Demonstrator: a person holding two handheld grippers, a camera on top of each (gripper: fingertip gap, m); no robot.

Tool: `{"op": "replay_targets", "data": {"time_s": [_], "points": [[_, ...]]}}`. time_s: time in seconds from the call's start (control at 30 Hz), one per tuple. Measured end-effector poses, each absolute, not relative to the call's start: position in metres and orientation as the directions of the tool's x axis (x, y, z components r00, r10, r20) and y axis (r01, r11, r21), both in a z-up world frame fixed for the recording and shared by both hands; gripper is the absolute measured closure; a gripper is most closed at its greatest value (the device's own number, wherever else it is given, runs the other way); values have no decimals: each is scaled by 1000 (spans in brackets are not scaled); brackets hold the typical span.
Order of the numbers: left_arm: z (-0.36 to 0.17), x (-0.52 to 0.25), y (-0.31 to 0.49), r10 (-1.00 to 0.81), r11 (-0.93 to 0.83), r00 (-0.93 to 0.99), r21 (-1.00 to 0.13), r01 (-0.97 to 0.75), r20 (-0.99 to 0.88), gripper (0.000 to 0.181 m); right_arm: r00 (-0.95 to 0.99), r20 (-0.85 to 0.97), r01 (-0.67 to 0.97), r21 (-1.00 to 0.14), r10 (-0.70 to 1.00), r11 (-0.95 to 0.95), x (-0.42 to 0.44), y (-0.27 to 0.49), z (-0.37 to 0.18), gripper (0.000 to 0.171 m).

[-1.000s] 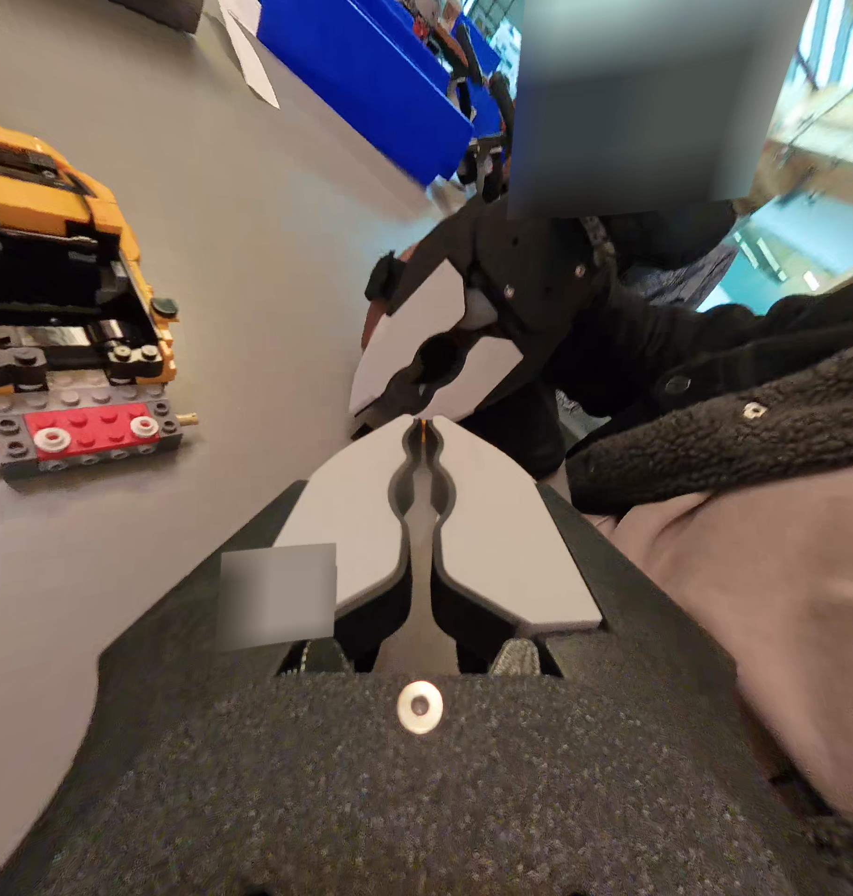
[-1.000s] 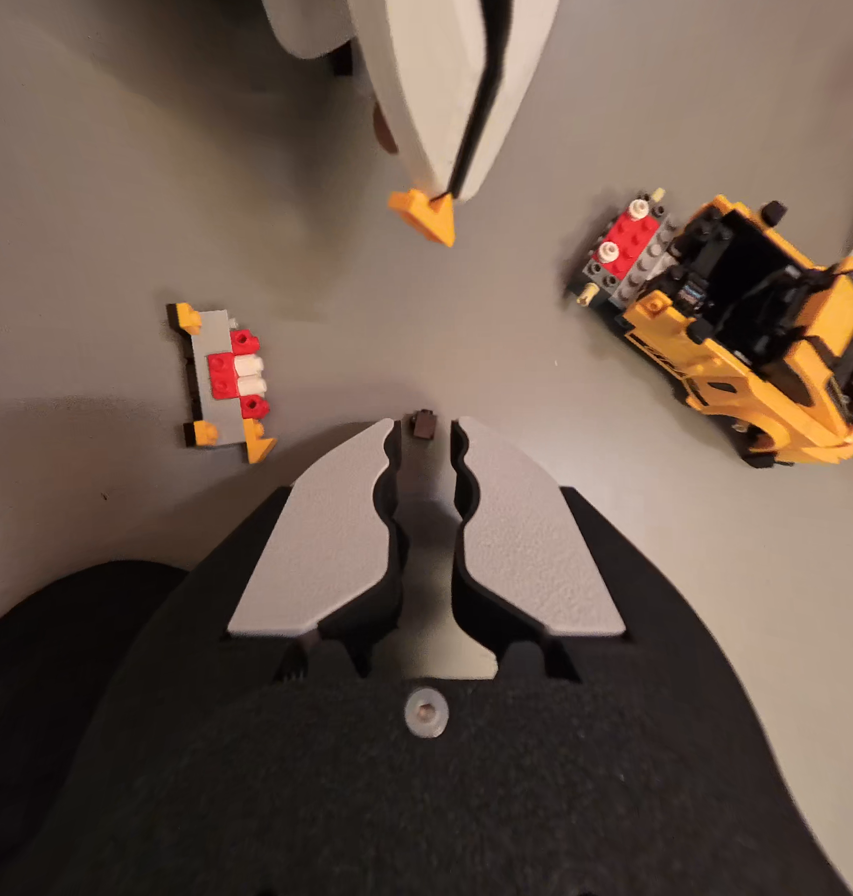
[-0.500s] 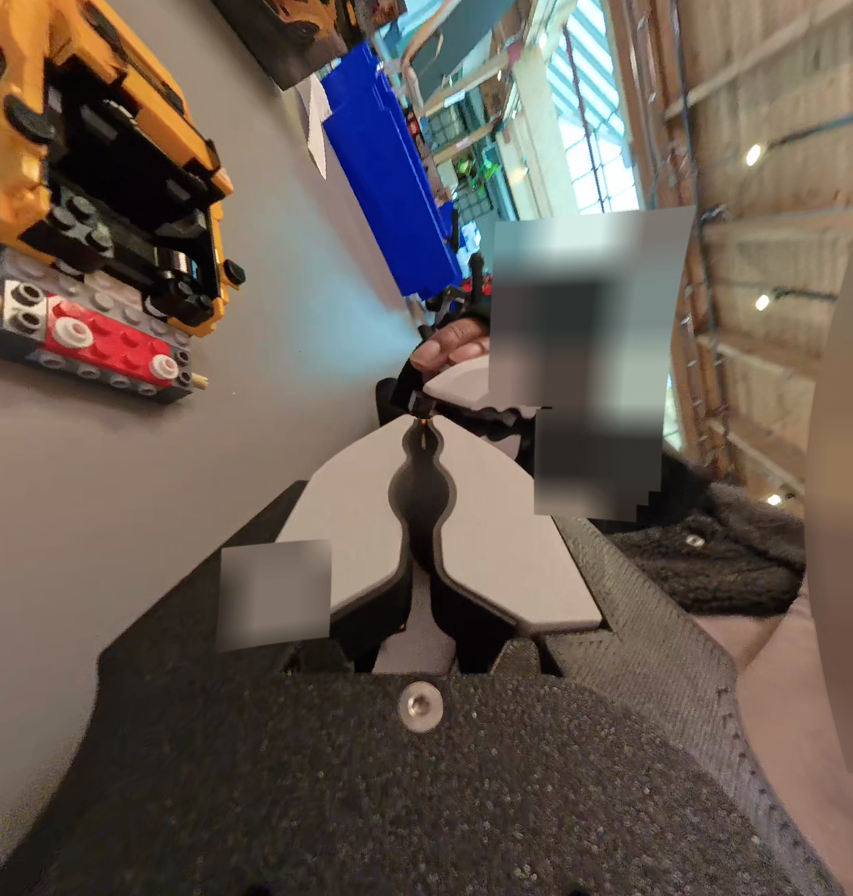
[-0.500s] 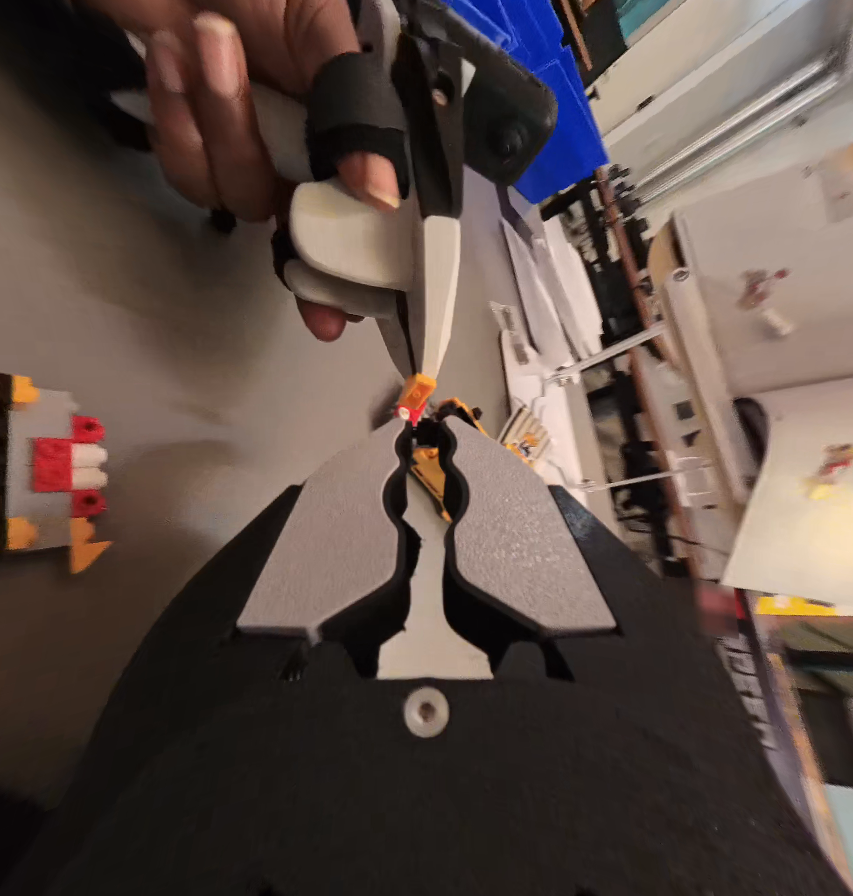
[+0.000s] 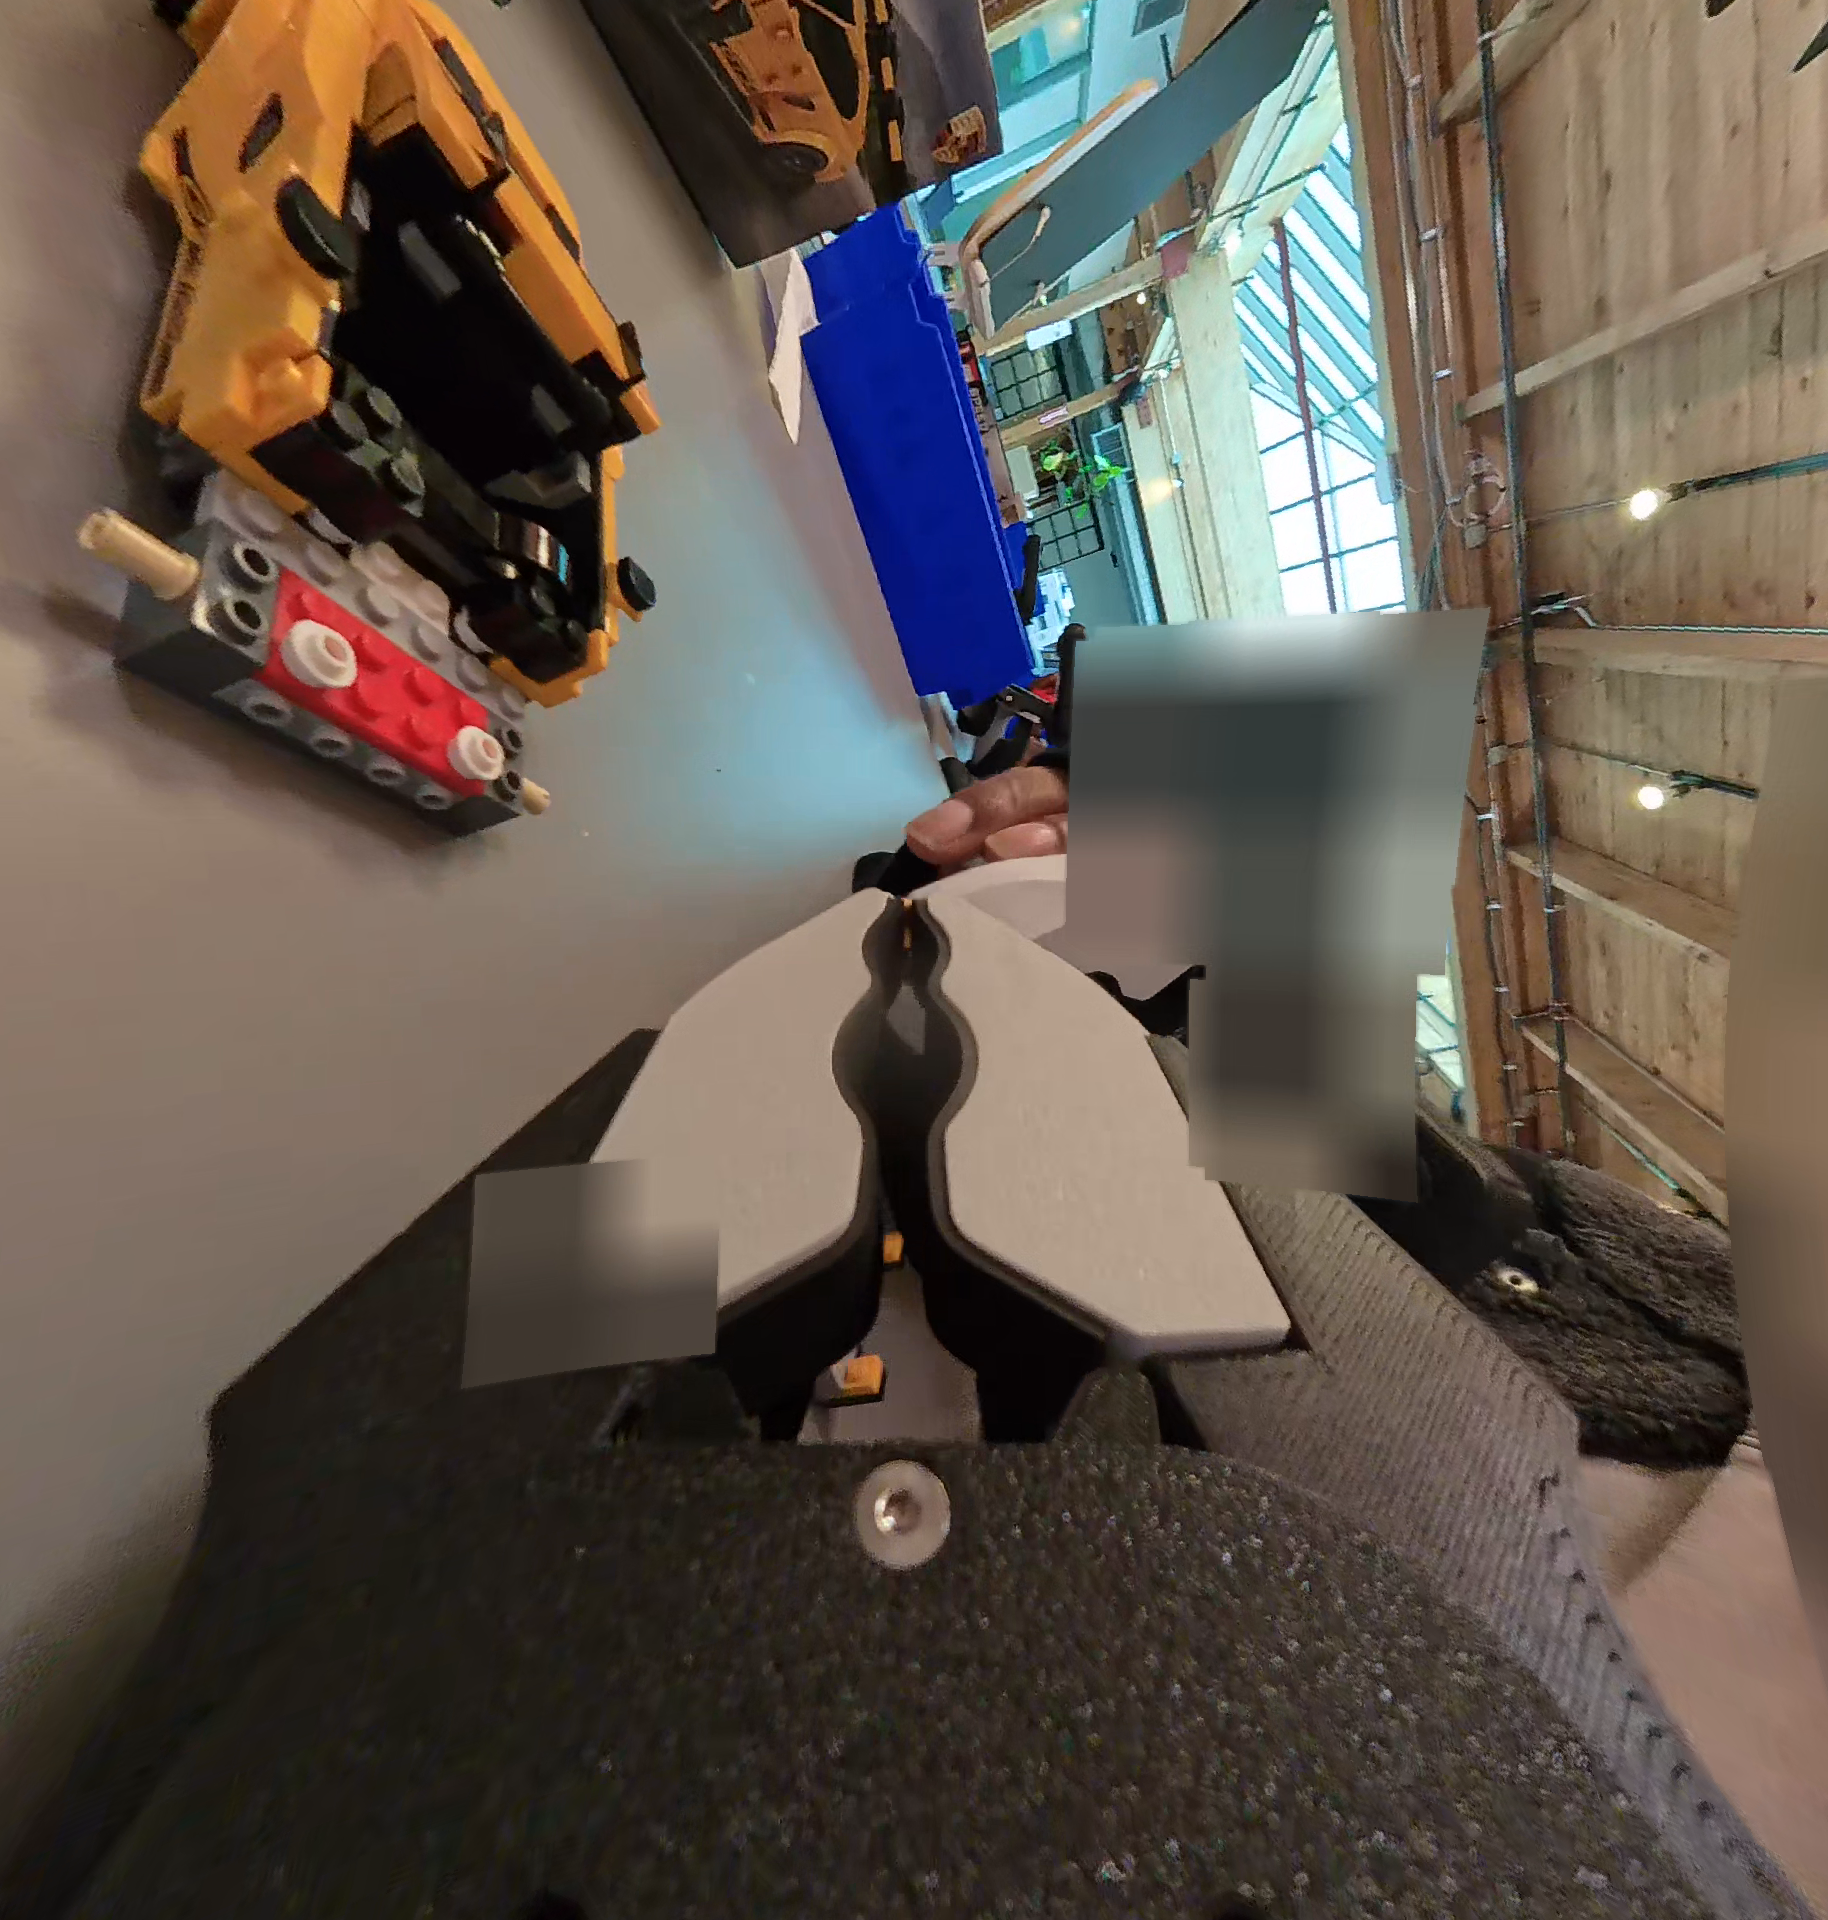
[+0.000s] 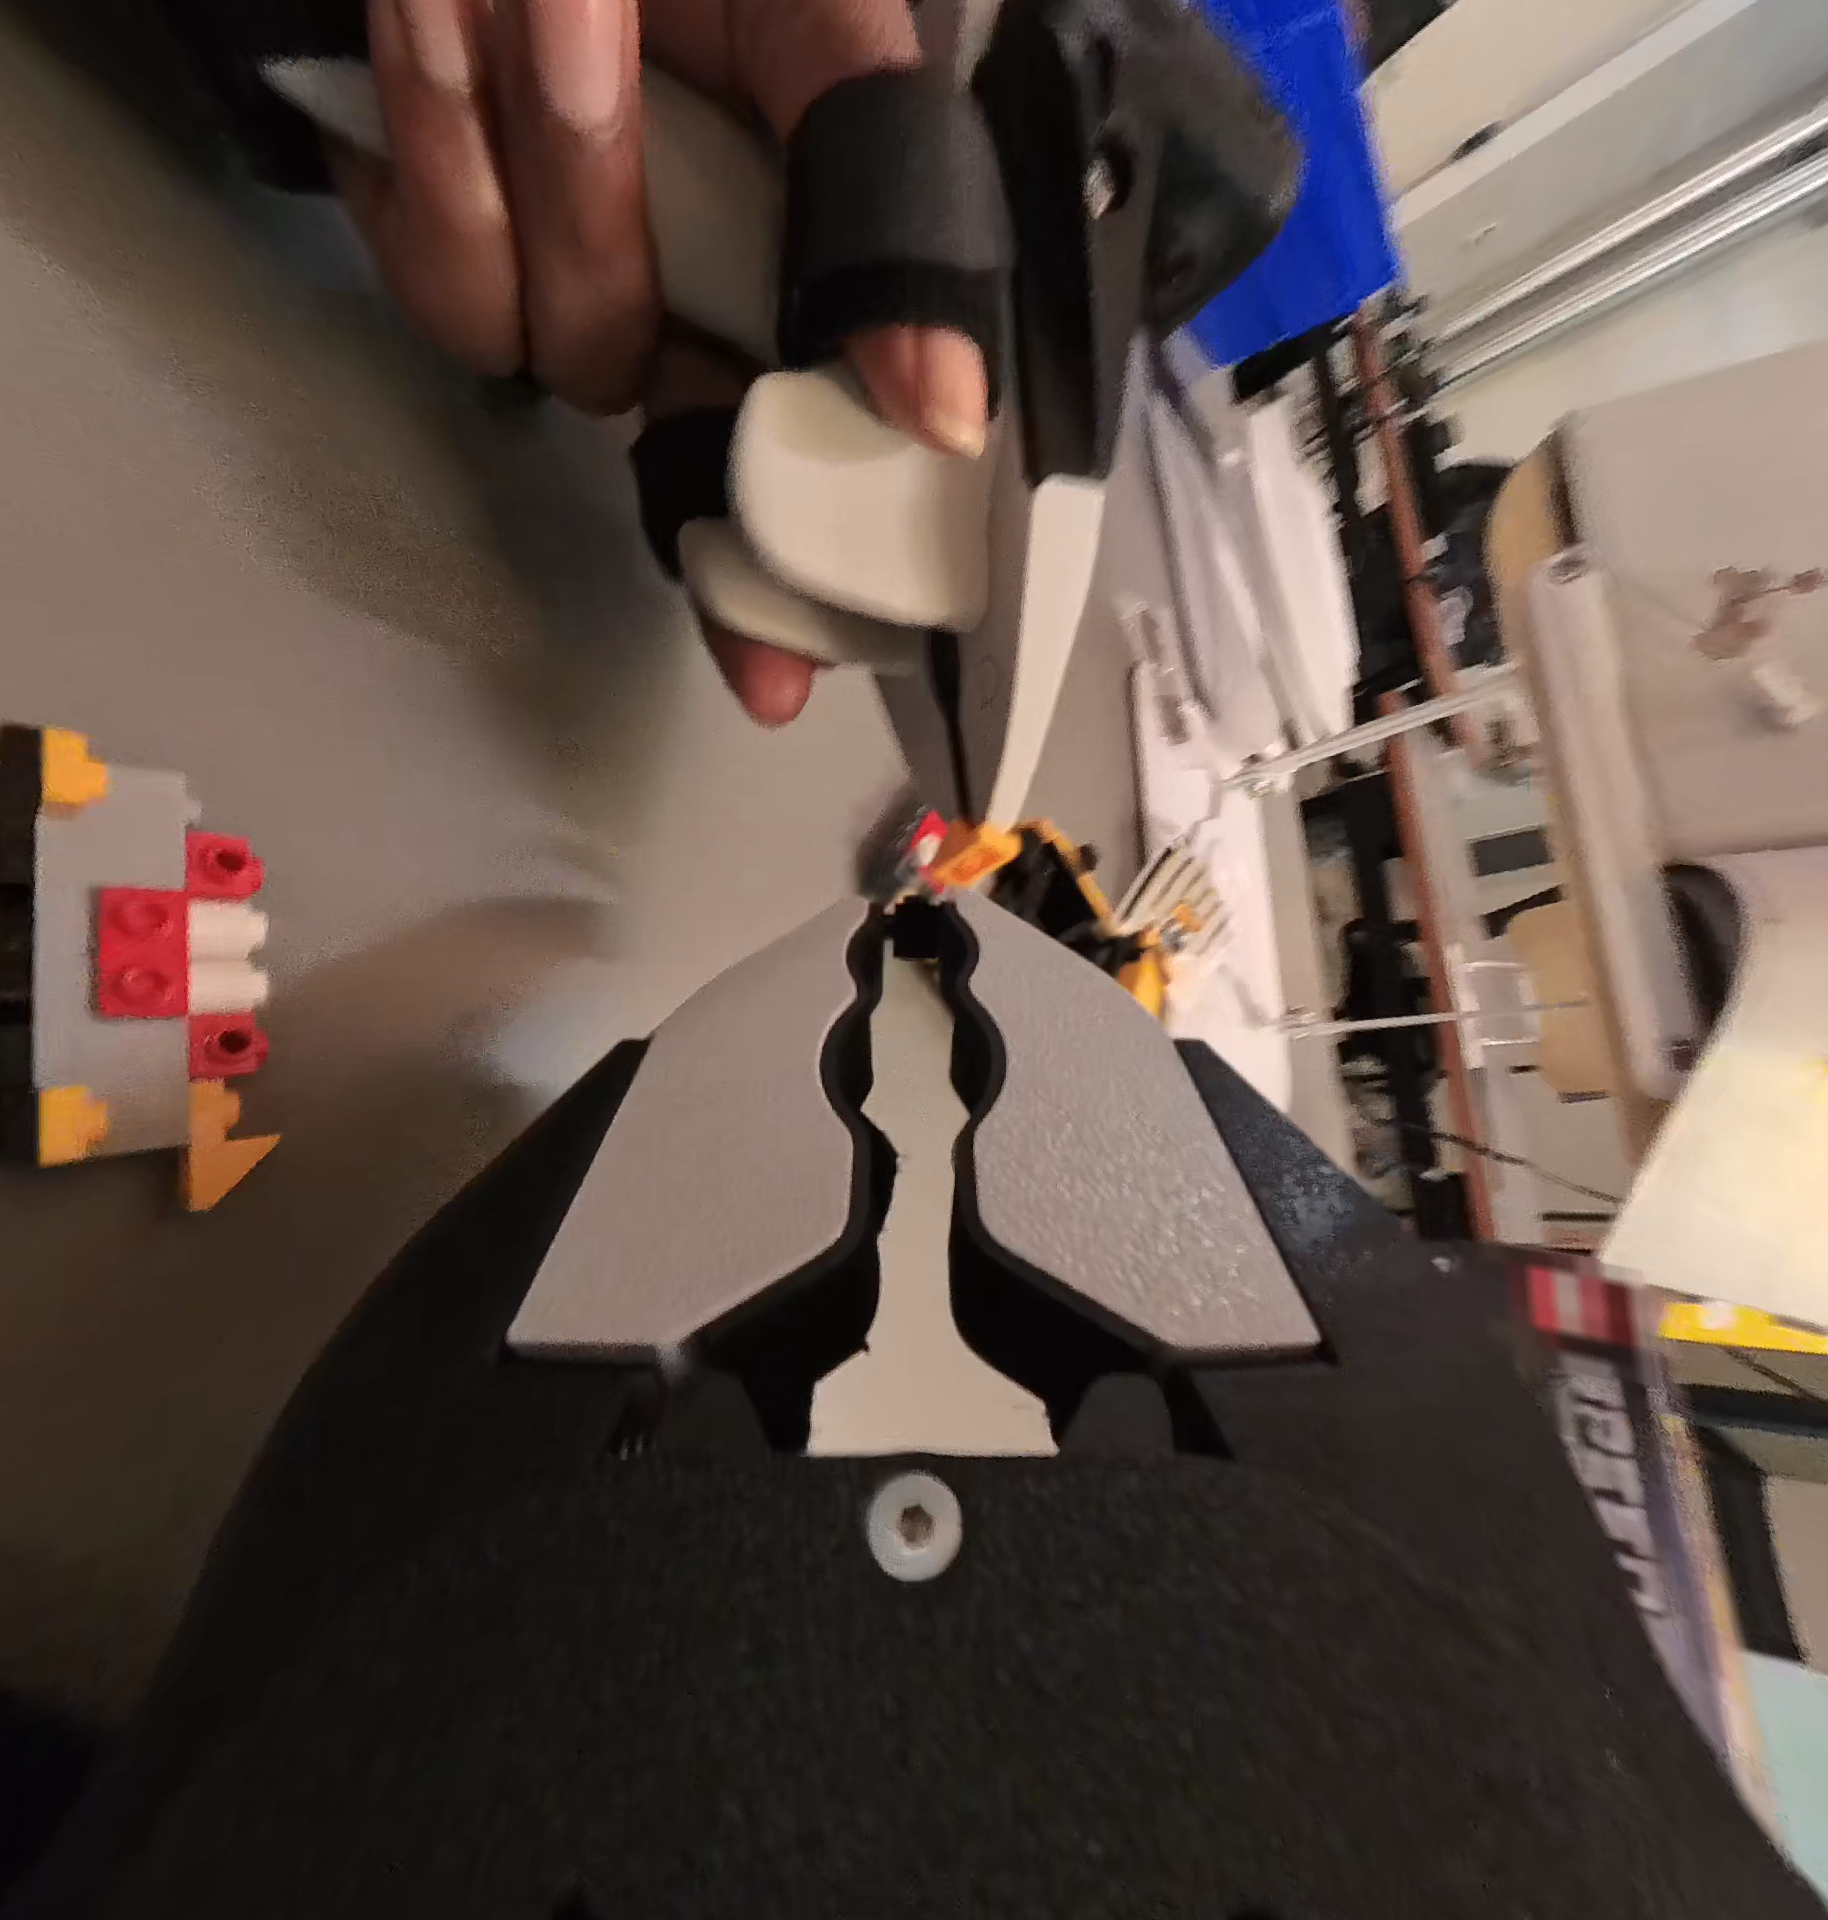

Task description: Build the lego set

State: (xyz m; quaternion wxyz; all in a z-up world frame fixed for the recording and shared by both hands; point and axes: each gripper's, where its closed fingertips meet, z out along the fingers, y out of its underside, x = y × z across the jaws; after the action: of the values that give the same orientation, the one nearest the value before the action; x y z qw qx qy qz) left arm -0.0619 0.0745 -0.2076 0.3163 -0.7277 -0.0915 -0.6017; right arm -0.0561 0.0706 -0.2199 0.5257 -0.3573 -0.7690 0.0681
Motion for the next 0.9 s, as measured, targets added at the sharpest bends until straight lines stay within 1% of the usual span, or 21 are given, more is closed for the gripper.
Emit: {"op": "replay_targets", "data": {"time_s": [0.07, 0.17, 0.23, 0.4, 0.57, 0.67, 0.73, 0.83, 0.9], "points": [[-211, -64, 75, -253, -777, 306, -381, 501, 918, 180, -257, 672, 537, -498, 694, 681, -49, 72, -239, 162], [-215, -67, 76, -275, -763, 379, -440, 473, 884, 180, -311, 446, 622, -572, 839, 534, -40, 66, -260, 161], [-216, -67, 76, -286, -760, 393, -456, 462, 874, 180, -324, 350, 655, -588, 879, 475, -37, 63, -265, 162], [-219, -65, 74, -284, -769, 394, -452, 451, 874, 180, -349, 154, 727, -578, 924, 371, -32, 57, -272, 159], [-221, -62, 72, -280, -782, 379, -438, 443, 882, 181, -355, 67, 749, -576, 933, 327, -33, 58, -272, 147], [-222, -61, 72, -276, -787, 367, -428, 445, 888, 181, -365, 23, 744, -594, 931, 307, -31, 54, -271, 145], [-222, -60, 71, -276, -790, 366, -427, 440, 889, 181, -367, 9, 753, -584, 930, 303, -28, 53, -273, 141], [-224, -59, 71, -276, -794, 368, -427, 433, 888, 181, -379, -13, 754, -584, 925, 301, -27, 49, -272, 132], [-224, -59, 71, -274, -795, 364, -423, 436, 890, 181, -357, 18, 739, -607, 934, 294, -31, 54, -267, 129]]}}
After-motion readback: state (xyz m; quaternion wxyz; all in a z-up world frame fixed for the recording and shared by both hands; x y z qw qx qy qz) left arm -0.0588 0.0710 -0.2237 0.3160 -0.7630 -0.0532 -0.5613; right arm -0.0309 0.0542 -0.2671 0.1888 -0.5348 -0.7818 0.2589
